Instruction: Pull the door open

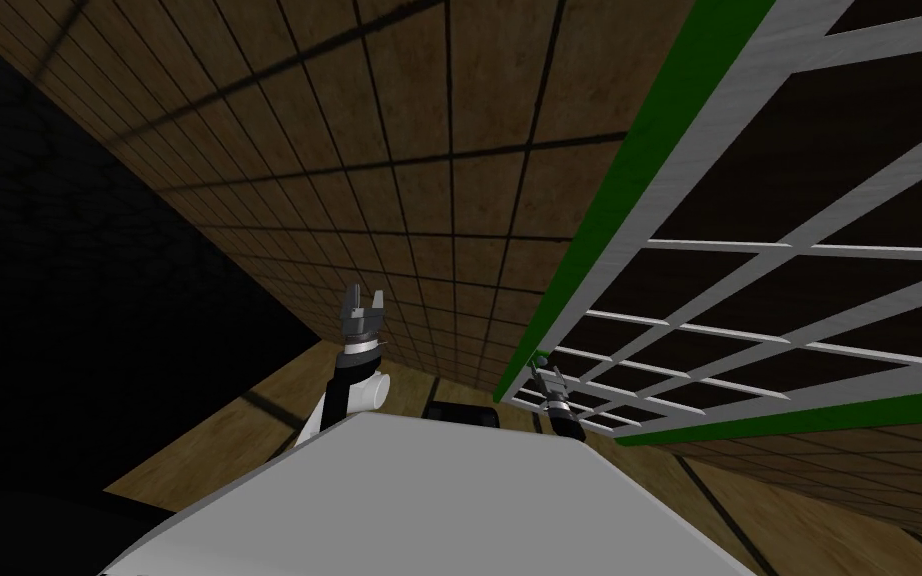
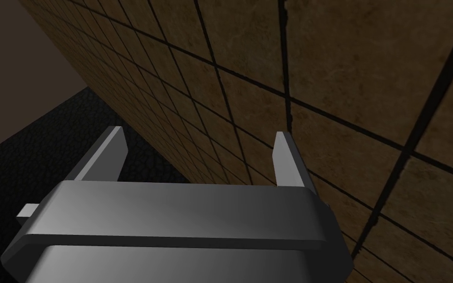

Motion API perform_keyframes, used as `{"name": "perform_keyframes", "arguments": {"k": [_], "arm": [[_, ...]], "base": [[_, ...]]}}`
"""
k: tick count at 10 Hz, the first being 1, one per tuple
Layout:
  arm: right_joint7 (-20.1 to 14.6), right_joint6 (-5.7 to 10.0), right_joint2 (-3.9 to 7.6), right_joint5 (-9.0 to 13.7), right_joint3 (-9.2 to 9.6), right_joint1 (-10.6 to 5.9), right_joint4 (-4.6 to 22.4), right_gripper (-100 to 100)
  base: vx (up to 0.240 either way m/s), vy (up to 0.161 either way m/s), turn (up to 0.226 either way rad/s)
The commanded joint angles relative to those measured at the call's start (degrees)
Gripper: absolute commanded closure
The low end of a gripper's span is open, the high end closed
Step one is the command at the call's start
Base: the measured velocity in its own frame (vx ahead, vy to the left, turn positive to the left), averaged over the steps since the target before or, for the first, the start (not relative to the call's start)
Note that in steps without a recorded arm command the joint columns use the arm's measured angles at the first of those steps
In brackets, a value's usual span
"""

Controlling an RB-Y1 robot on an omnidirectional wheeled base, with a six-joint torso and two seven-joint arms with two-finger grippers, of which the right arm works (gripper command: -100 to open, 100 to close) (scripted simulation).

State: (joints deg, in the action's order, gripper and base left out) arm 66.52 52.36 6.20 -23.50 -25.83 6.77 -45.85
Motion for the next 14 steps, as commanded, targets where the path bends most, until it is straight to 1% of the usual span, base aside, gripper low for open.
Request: {"name": "perform_keyframes", "arguments": {"k": [1,2,3,8,9,11,14], "arm": [[-0.8,0.05,0.46,0.4,-0.4,0.62,-0.4,-100],[-0.3,0.21,0.2,0.3,-0.25,0.26,0.1,-100],[-0.3,0.21,0.2,0.3,-0.25,0.26,0.1,100],[-0.3,0.21,0.2,0.3,-0.25,0.26,0.1,100],[-2.3,0.22,0.44,1.1,0.12,0.23,0.1,100],[-3.7,0.21,0.55,1.7,0.44,0.18,0.2,100],[-6.9,0.19,0.81,3.0,1.16,0.07,0.3,100]], "base": [[0.166,-0.004,0.066],[0.05,0.005,-0.032],[-0.028,0.01,0.019],[-0.007,-0.004,-0.001],[-0.022,-0.01,0.033],[-0.029,-0.011,0.03],[-0.027,-0.009,0.03]]}}
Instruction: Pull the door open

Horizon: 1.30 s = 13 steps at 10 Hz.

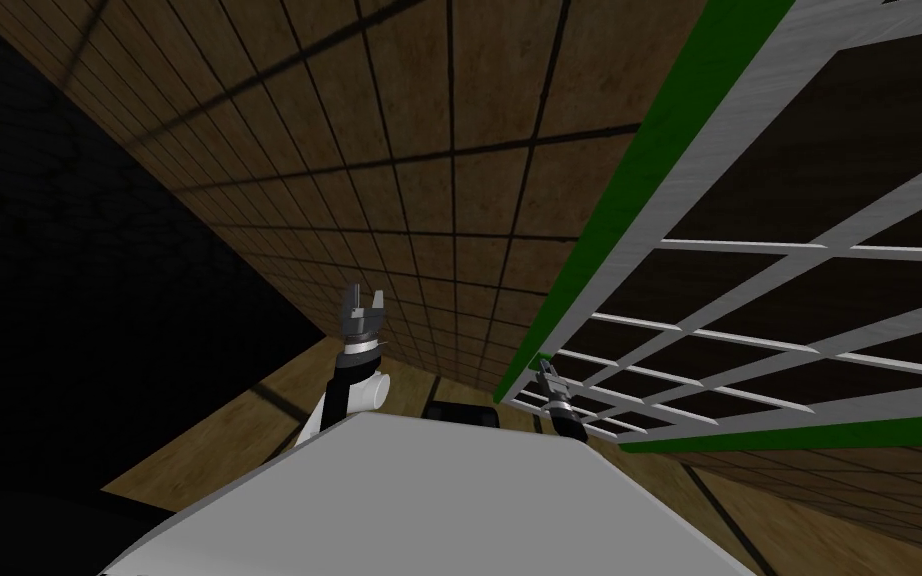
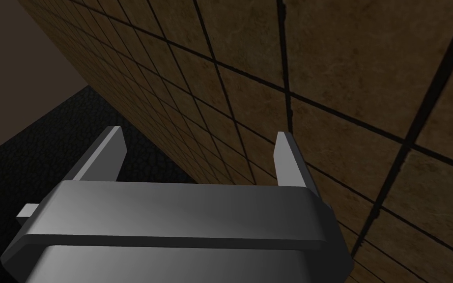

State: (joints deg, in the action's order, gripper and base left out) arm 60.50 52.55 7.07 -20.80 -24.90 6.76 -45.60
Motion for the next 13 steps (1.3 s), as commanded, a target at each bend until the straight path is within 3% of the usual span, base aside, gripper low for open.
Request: {"name": "perform_keyframes", "arguments": {"k": [1,13], "arm": [[-1.9,-0.01,0.02,0.7,0.46,0.04,0.1,100],[-19.5,-0.11,1.36,7.4,4.23,-0.56,0.8,100]], "base": [[-0.027,-0.012,0.037],[-0.036,-0.012,0.039]]}}
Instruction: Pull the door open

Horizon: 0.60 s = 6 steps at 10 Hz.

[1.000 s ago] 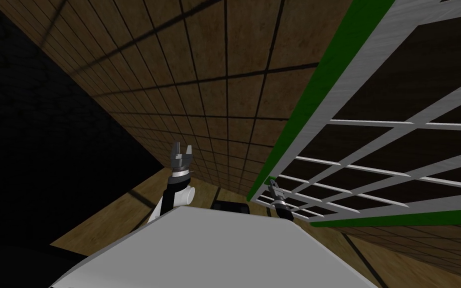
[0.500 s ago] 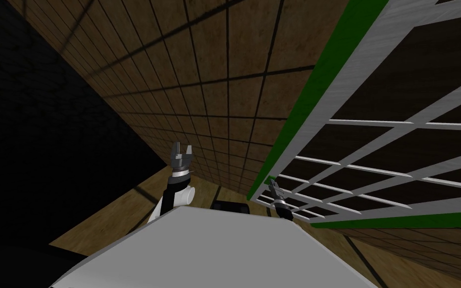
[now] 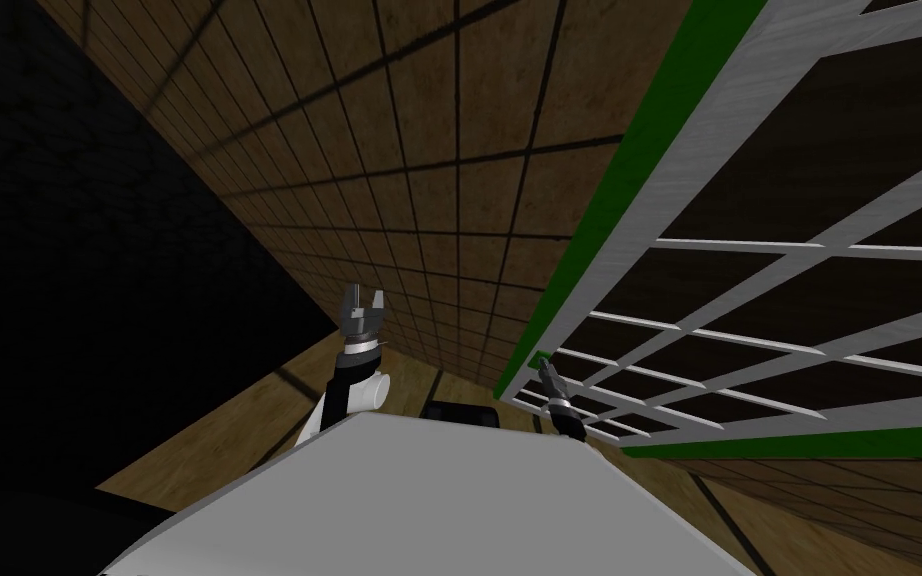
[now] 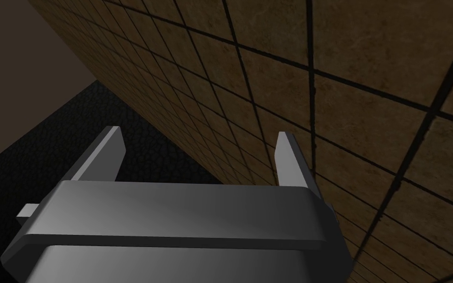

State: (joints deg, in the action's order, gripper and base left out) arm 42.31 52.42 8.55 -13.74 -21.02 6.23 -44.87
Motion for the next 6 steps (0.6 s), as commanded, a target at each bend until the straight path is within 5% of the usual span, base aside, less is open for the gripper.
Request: {"name": "perform_keyframes", "arguments": {"k": [1,6], "arm": [[-2.9,0.01,0.04,1.2,0.8,-0.09,0.2,100],[-9.9,-0.03,0.57,3.8,2.31,-0.33,0.5,100]], "base": [[-0.041,-0.018,0.059],[-0.033,-0.013,0.037]]}}
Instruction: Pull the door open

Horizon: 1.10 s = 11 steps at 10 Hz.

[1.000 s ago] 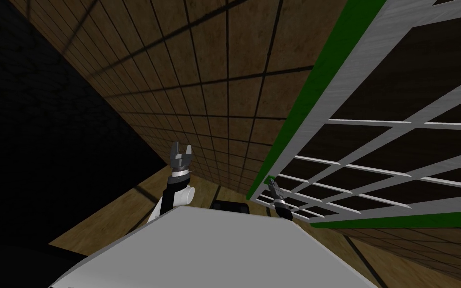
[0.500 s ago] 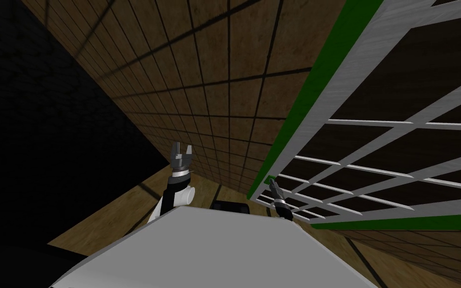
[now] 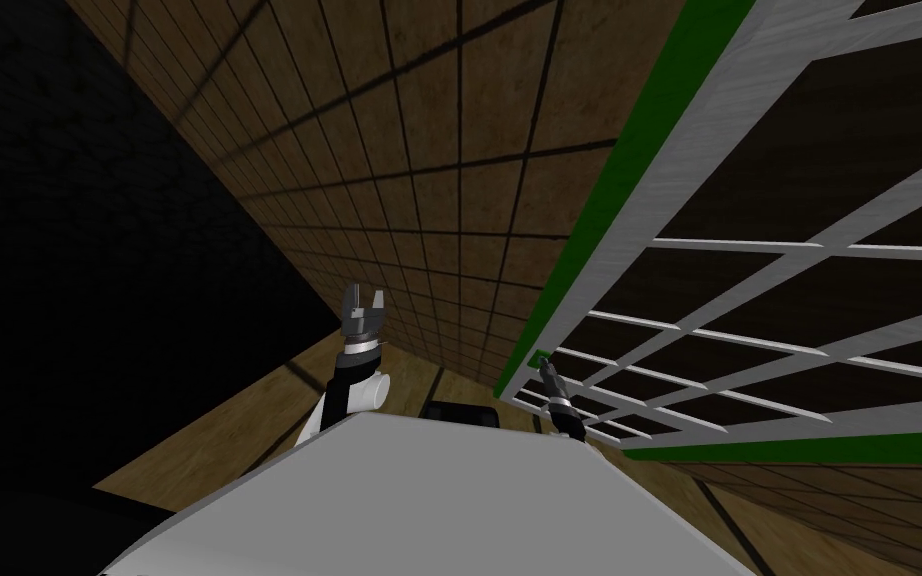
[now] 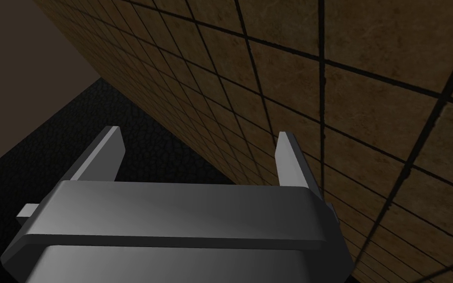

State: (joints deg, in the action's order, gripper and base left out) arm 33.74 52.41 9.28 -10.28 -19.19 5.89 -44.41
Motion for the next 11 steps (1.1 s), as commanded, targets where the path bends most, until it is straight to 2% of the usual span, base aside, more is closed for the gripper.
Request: {"name": "perform_keyframes", "arguments": {"k": [1,3,4,5,6,7,8,10,11], "arm": [[-1.7,-0.02,-0.16,0.4,0.47,0.01,0.0,100],[-5.4,-0.05,0.2,2.2,1.48,-0.15,0.2,100],[-6.2,-0.05,0.2,2.2,1.48,-0.15,0.2,100],[-8.3,-0.06,0.4,3.2,2.04,-0.24,0.3,100],[-8.6,-0.06,0.4,3.2,2.04,-0.24,0.3,100],[-10.8,-0.08,0.59,4.2,2.59,-0.33,0.4,100],[-11.0,-0.08,0.59,4.2,2.59,-0.33,0.4,100],[-14.6,-0.11,0.99,6.1,3.7,-0.5,0.7,100],[-15.7,-0.11,0.99,6.1,3.7,-0.5,0.7,100]], "base": [[-0.026,-0.006,0.019],[-0.035,-0.014,0.048],[-0.03,-0.008,0.024],[-0.037,-0.011,0.05],[-0.03,-0.014,0.025],[-0.036,-0.011,0.039],[-0.028,-0.008,0.024],[-0.035,-0.009,0.055],[-0.032,-0.014,0.032]]}}
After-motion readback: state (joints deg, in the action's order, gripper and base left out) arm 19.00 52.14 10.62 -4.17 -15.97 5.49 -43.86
